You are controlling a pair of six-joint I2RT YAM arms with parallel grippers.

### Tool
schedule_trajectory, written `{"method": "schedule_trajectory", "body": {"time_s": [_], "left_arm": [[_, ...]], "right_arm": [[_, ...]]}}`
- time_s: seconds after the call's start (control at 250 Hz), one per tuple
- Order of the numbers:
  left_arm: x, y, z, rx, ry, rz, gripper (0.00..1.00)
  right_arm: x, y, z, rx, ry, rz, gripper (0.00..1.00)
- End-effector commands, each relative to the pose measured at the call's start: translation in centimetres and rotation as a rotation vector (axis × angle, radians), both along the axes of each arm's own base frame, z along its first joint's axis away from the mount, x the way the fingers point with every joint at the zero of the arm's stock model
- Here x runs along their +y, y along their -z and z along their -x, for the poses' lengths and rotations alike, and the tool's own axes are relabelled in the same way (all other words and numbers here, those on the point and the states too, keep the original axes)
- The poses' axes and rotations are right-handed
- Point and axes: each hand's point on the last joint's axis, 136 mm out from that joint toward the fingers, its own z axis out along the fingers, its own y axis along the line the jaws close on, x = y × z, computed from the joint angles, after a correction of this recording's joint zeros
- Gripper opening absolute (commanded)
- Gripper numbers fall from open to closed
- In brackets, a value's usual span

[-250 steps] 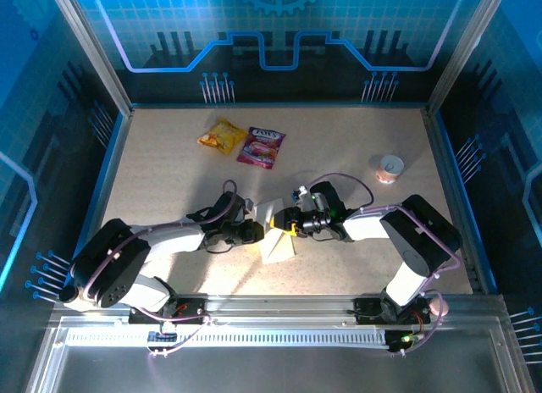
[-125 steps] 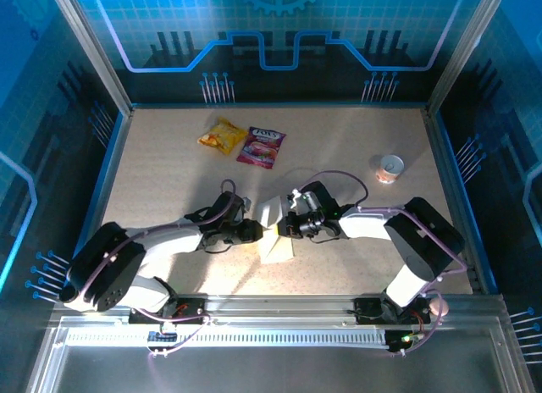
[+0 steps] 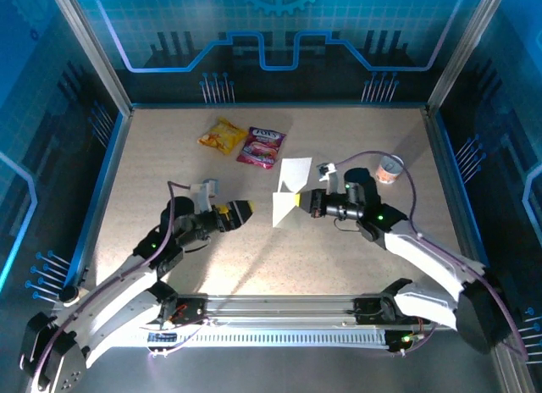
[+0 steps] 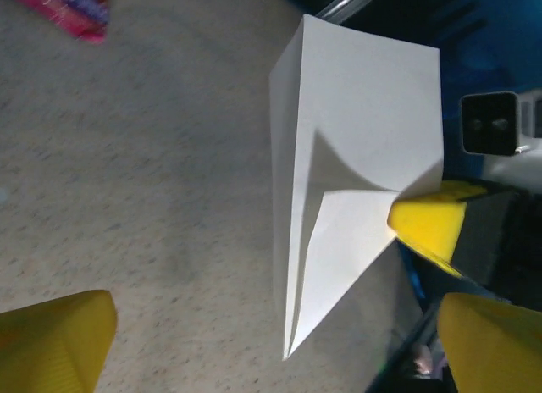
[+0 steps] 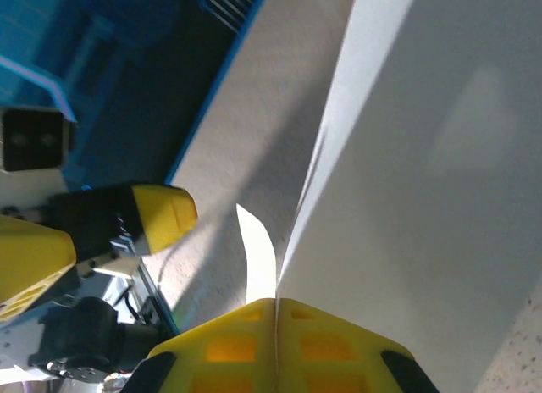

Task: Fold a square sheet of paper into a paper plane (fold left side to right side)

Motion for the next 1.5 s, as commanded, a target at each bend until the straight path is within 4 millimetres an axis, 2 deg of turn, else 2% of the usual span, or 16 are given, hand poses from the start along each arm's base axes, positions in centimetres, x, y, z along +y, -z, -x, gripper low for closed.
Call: {"method": "schedule_trajectory", "body": {"time_s": [0.0,0.096,0.216,0.452,0.679,0.815,0.903,1.131,1.307,1.494], "left_arm": [[-1.4,-5.5,1.7,-0.158,0.133,0.181,1.00],[-2.1,-6.8,2.4,-0.191,0.195,0.222,1.00],[-3.2,-7.8,2.9,-0.204,0.286,0.255,1.00],[-5.4,-9.3,3.1,-0.223,0.405,0.273,1.00],[-6.8,-9.6,2.9,-0.234,0.450,0.289,0.98],[-6.9,-10.6,2.8,-0.263,0.459,0.312,0.84],[-7.0,-10.5,2.8,-0.256,0.465,0.308,0.70],[-7.0,-9.7,2.6,-0.225,0.454,0.294,0.36],[-6.8,-9.2,2.5,-0.212,0.434,0.273,0.21],[-6.5,-8.0,2.3,-0.174,0.399,0.208,0.12]], "right_arm": [[-1.0,-3.0,1.4,-0.106,-0.029,-0.045,0.02],[-1.4,-6.2,2.3,-0.198,-0.040,-0.098,0.03],[-0.9,-8.6,3.6,-0.239,-0.105,-0.148,0.03],[1.2,-10.4,4.7,-0.225,-0.207,-0.206,0.03],[3.0,-10.5,5.5,-0.209,-0.265,-0.224,0.03],[3.1,-9.8,5.2,-0.190,-0.248,-0.214,0.05],[2.9,-9.3,5.0,-0.179,-0.230,-0.199,0.06],[2.6,-8.6,5.2,-0.164,-0.218,-0.182,0.21],[1.9,-8.1,5.0,-0.161,-0.189,-0.147,0.34],[0.4,-6.7,4.4,-0.141,-0.114,-0.068,0.48]]}}
